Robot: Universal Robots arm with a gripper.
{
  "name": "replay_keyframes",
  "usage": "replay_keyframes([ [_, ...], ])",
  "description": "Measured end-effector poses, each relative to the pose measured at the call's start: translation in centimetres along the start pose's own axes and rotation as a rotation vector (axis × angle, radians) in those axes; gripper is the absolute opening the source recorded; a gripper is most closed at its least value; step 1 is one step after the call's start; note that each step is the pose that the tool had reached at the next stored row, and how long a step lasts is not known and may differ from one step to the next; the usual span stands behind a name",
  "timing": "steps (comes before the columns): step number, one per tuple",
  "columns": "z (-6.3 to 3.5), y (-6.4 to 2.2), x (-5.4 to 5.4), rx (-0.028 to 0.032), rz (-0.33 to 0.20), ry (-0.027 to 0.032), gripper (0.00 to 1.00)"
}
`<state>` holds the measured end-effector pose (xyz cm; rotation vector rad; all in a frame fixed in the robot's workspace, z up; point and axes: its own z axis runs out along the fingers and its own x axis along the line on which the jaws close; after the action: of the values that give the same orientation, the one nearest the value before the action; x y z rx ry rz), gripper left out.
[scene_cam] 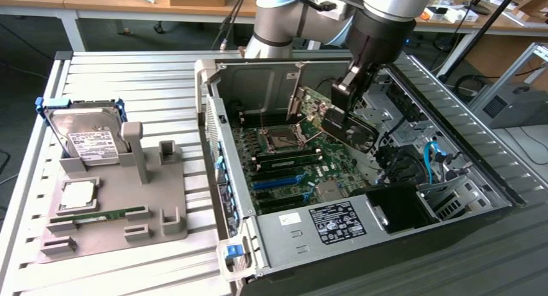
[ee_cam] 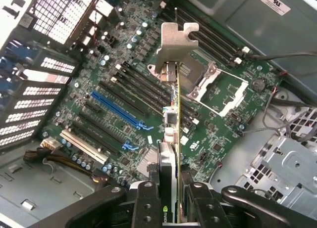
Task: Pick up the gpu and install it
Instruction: 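Insert the gpu into the slot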
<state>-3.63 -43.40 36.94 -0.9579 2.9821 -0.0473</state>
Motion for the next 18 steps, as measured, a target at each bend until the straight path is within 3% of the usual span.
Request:
replay_keyframes([
  [18, 0.03, 0.0, 0.0, 0.0, -0.127, -0.004, 0.27],
])
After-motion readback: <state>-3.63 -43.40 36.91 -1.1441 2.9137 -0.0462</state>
